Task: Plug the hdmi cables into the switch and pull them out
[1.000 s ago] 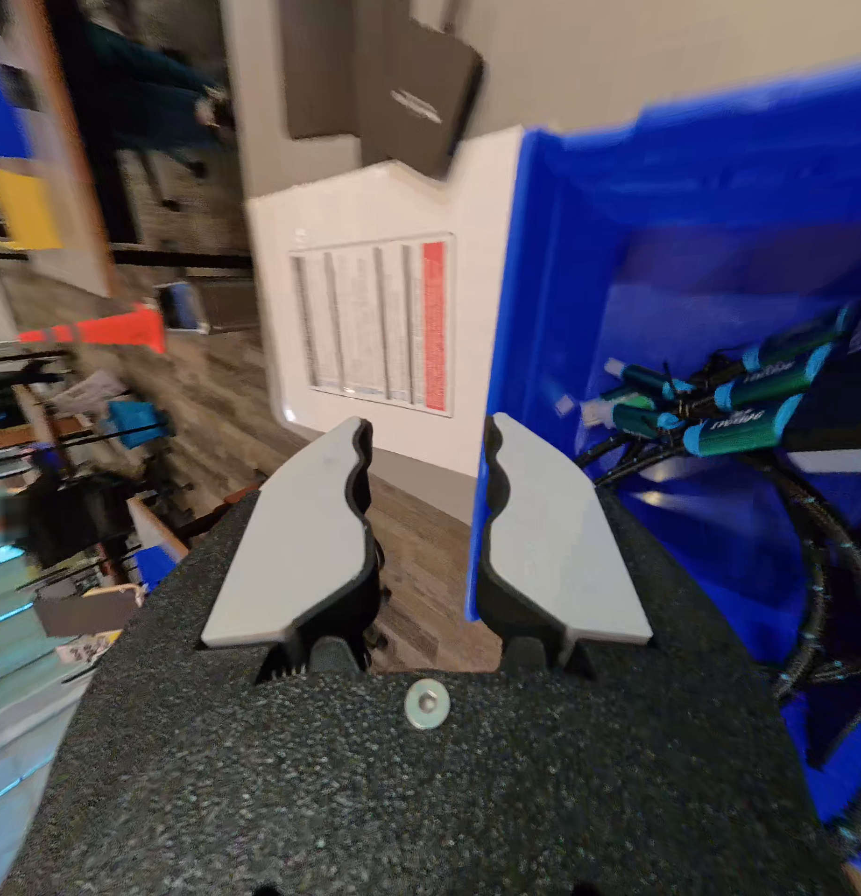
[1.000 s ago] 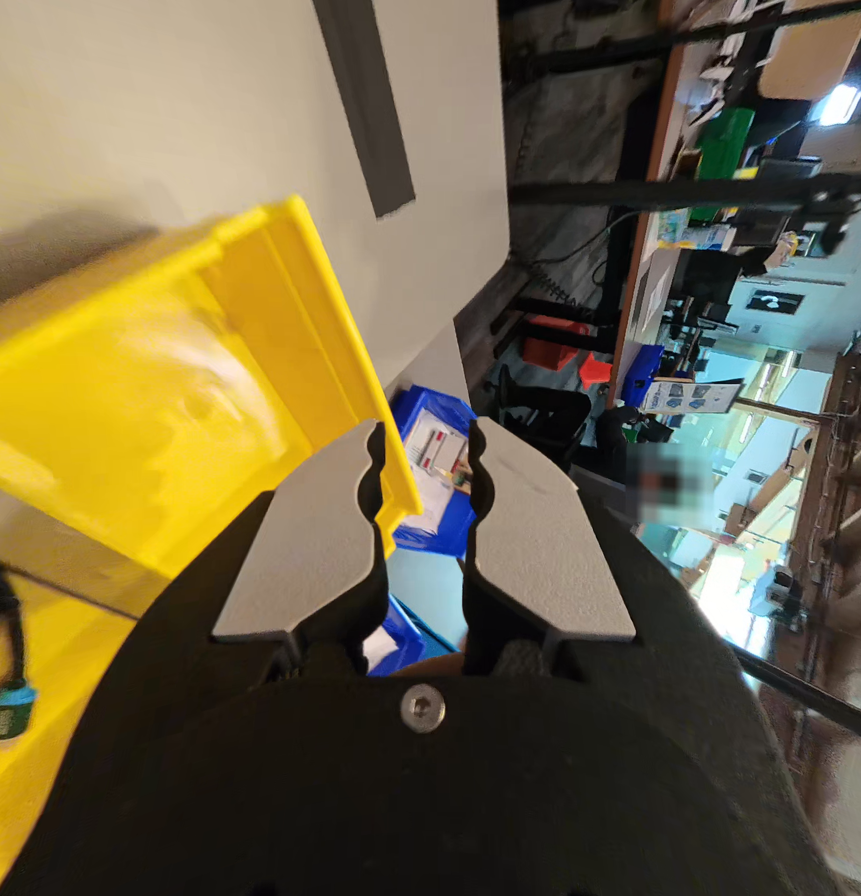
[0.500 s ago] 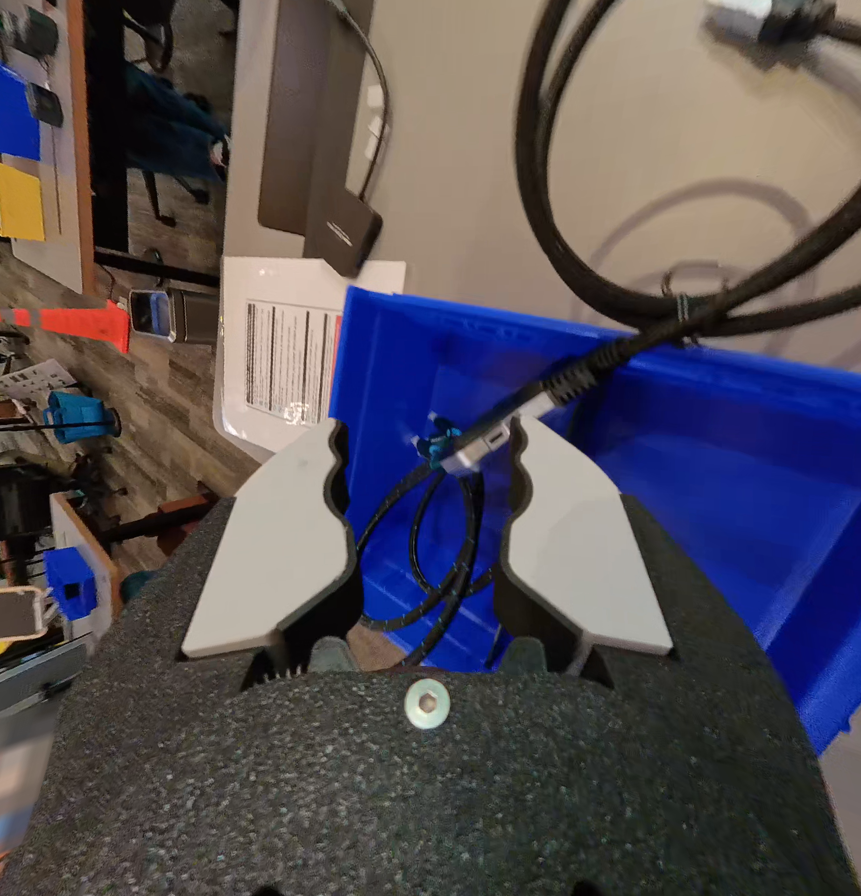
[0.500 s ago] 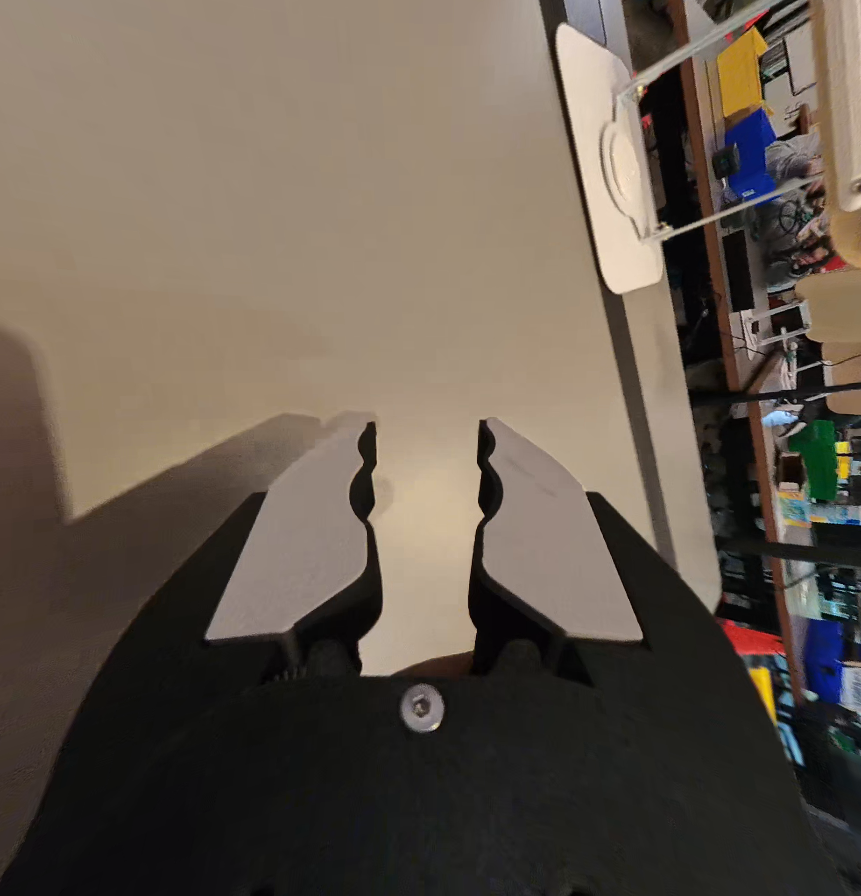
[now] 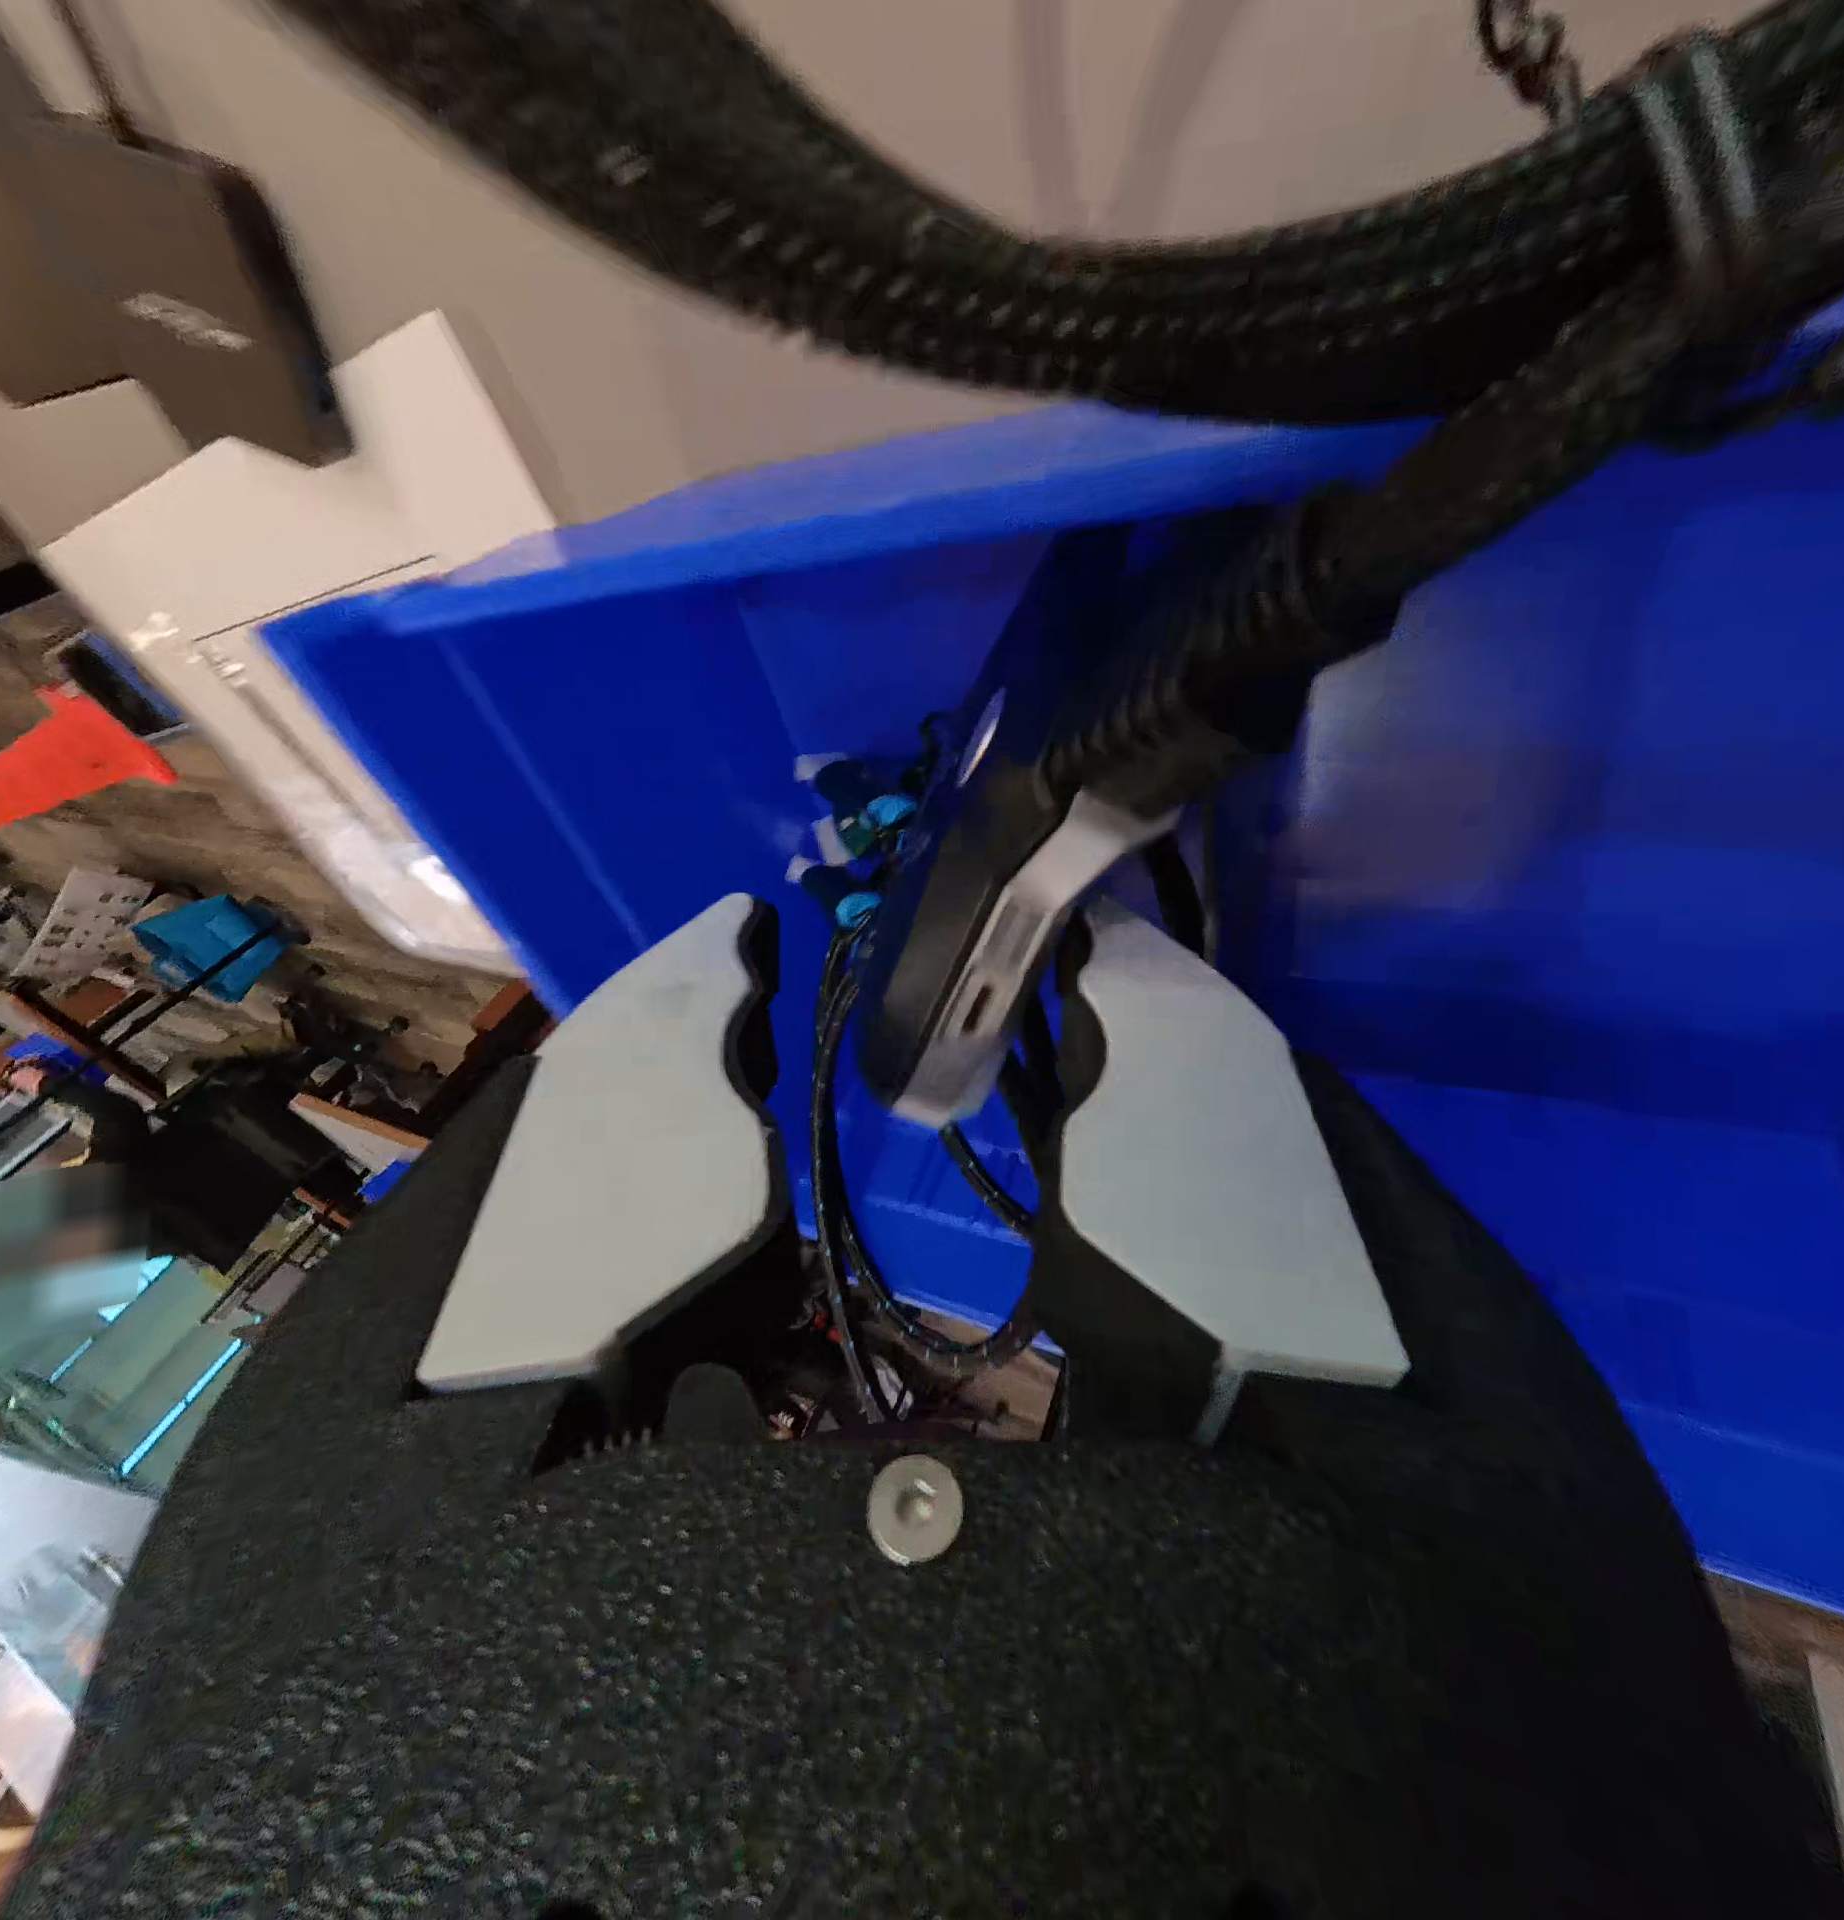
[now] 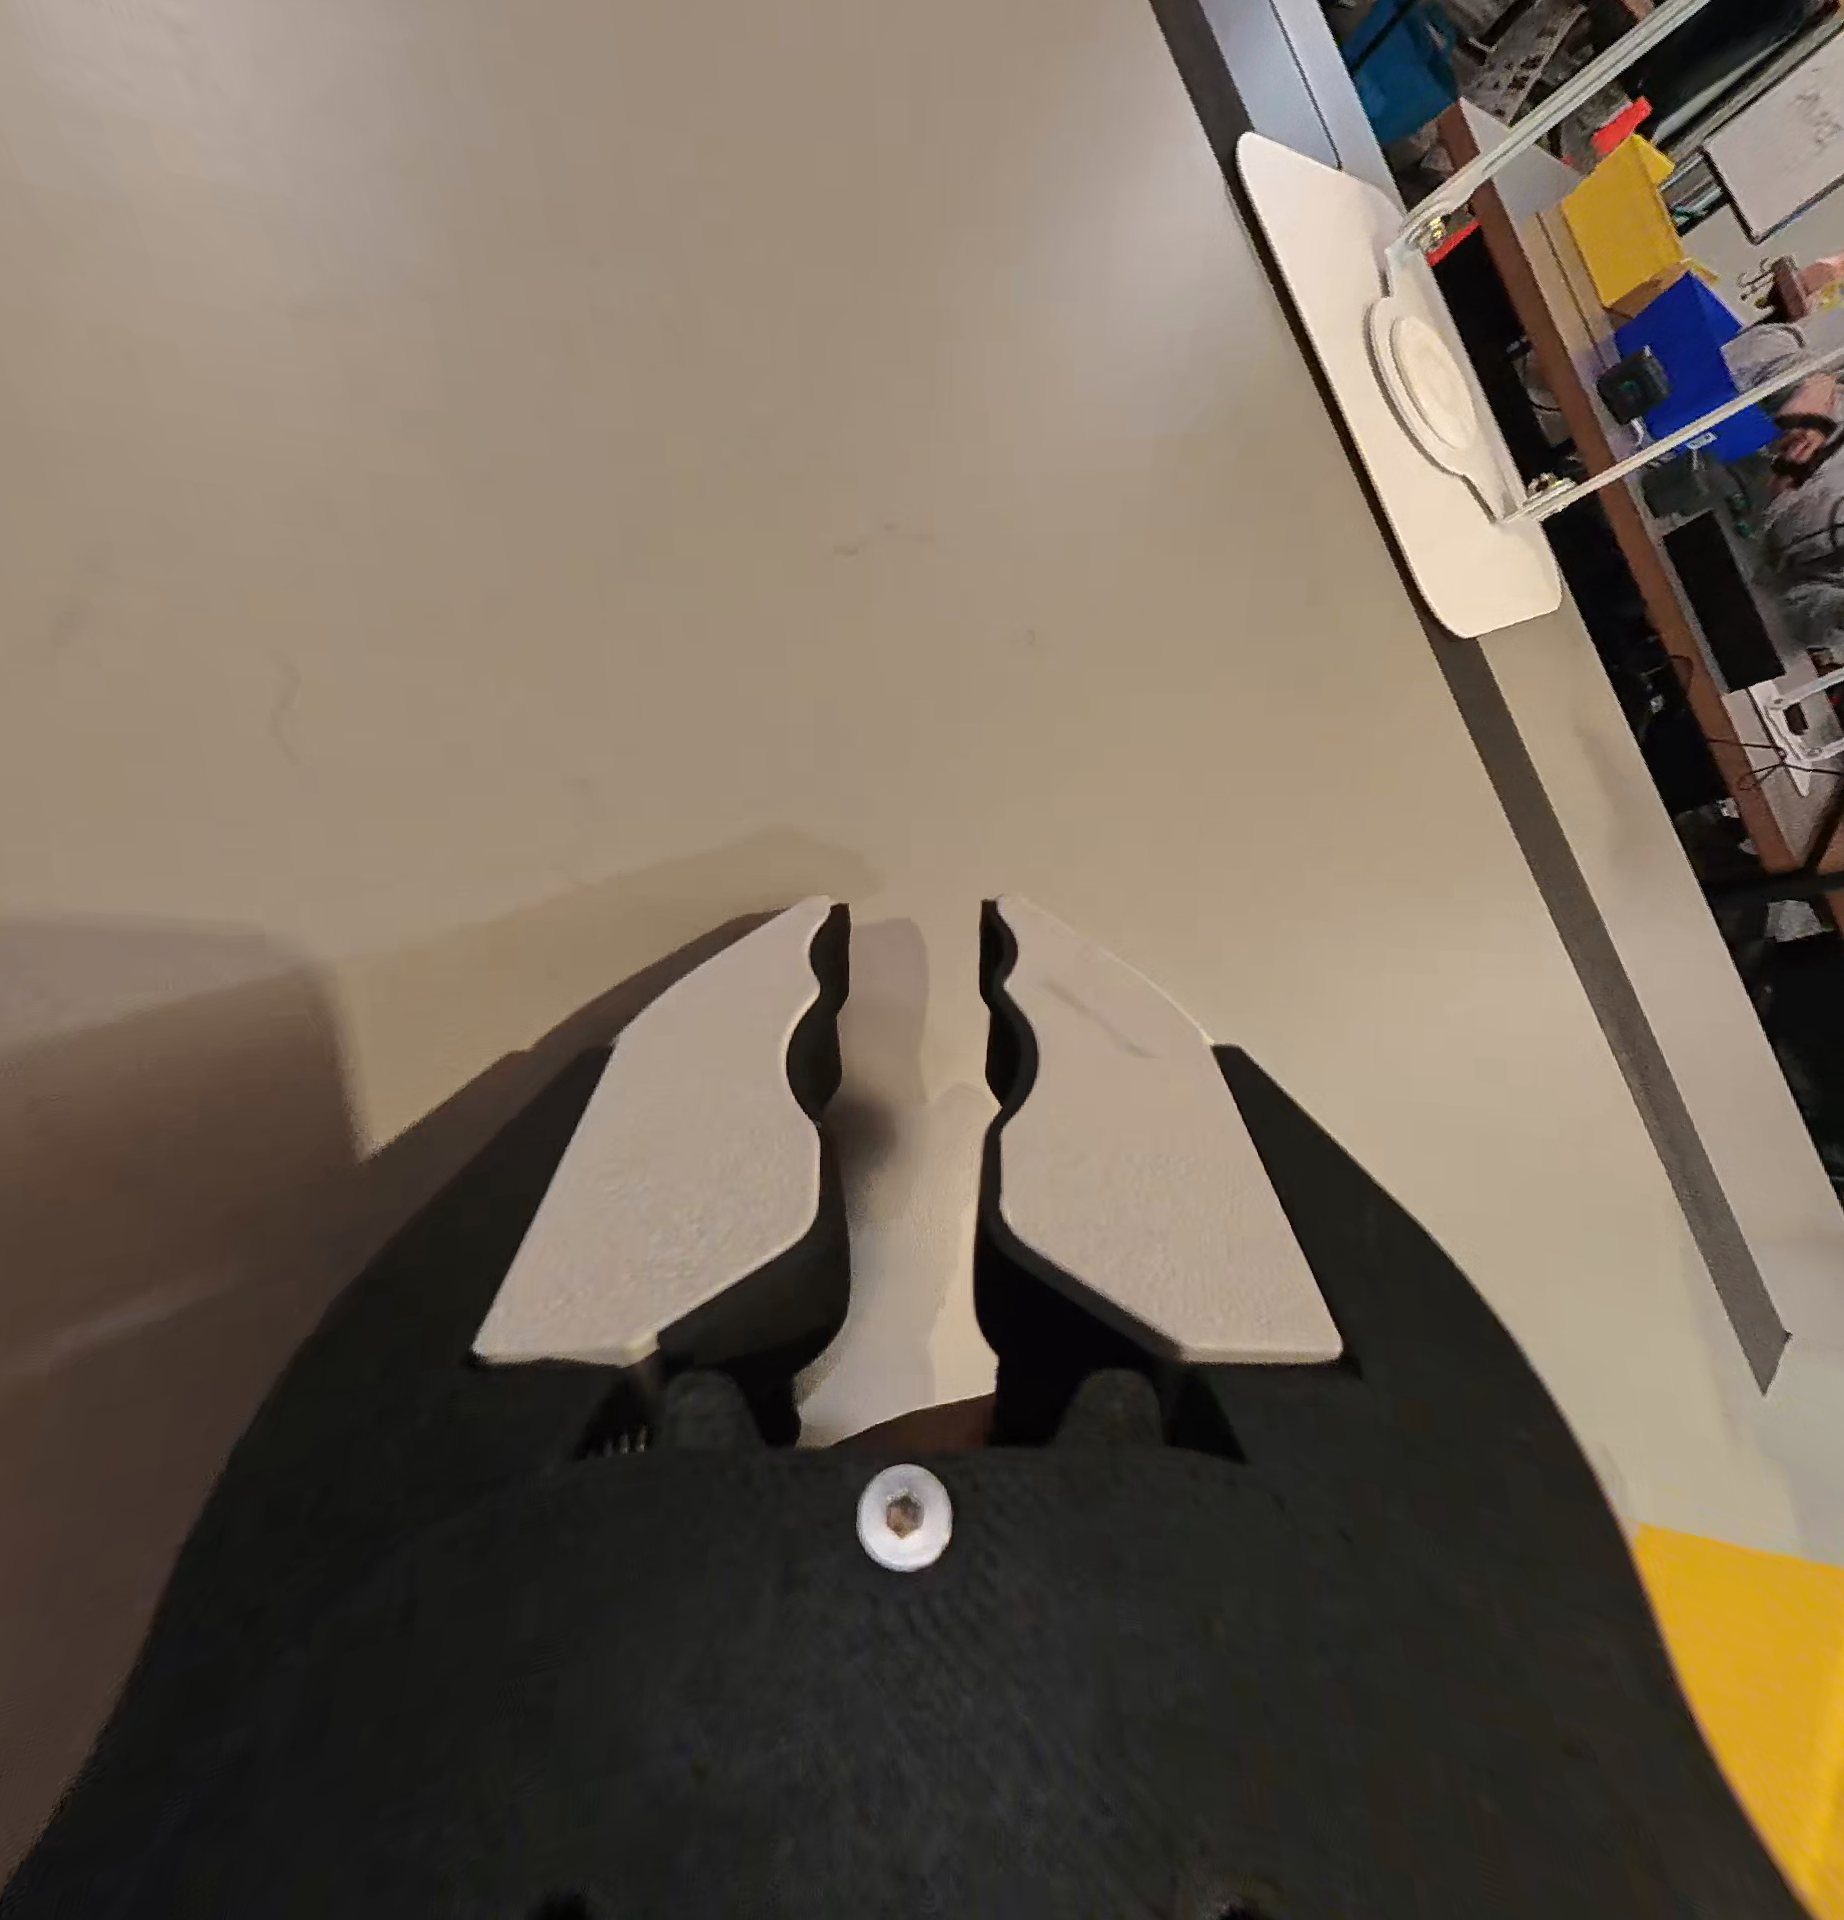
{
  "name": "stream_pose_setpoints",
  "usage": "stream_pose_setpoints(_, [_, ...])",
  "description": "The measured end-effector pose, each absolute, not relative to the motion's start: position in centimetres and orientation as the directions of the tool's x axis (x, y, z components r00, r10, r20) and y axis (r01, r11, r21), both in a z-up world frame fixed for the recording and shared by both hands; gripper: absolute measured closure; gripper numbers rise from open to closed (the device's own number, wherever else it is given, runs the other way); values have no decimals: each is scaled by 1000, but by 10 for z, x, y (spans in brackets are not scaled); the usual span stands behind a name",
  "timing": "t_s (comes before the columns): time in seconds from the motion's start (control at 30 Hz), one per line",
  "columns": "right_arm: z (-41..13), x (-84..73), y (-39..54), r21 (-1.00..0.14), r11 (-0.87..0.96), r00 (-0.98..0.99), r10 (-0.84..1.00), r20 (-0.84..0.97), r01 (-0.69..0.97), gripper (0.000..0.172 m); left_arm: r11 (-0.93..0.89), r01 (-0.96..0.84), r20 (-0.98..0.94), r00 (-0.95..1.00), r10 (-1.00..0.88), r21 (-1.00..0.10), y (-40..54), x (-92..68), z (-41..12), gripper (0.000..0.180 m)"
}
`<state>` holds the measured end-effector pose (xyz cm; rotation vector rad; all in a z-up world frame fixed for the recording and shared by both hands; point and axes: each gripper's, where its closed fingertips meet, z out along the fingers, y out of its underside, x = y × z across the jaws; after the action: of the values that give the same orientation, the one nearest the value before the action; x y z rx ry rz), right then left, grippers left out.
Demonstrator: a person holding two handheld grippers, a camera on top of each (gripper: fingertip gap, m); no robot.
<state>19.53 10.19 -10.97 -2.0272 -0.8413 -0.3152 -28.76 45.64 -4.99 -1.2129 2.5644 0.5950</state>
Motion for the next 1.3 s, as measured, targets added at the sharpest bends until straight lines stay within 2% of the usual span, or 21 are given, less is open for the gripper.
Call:
stream_pose_setpoints(0.07, [-109,194,102,-662,-364,747,442,496,655,151,596,-750,-317,-661,-680,286,451,-289,-64,148])
stream_pose_setpoints(0.3, [-108,194,102,-671,-353,749,435,500,652,151,604,-731,-409,-681,-608,318,455,-293,-47,155])
stream_pose_setpoints(0.5, [-108,194,103,-674,-355,752,436,494,648,151,538,-787,-575,-601,-555,302,443,-292,29,158])
stream_pose_setpoints(0.67, [-107,192,101,-673,-346,747,435,502,654,149,497,-766,-734,-599,-320,409,421,-262,114,158])
stream_pose_setpoints(0.9, [-105,194,99,-671,-334,742,416,526,662,145,632,-667,-885,-462,65,395,338,-133,177,157])
stream_pose_setpoints(1.0, [-103,198,98,-672,-332,745,393,539,662,145,730,-583,-920,-357,165,357,297,-71,172,158])
stream_pose_setpoints(1.1, [-97,204,99,-685,-322,754,352,555,654,145,831,-451,-933,-297,203,324,256,-14,138,158])
stream_pose_setpoints(1.3, [-85,230,101,-667,-311,735,244,632,677,145,987,-157,-989,-146,21,44,176,80,39,159])
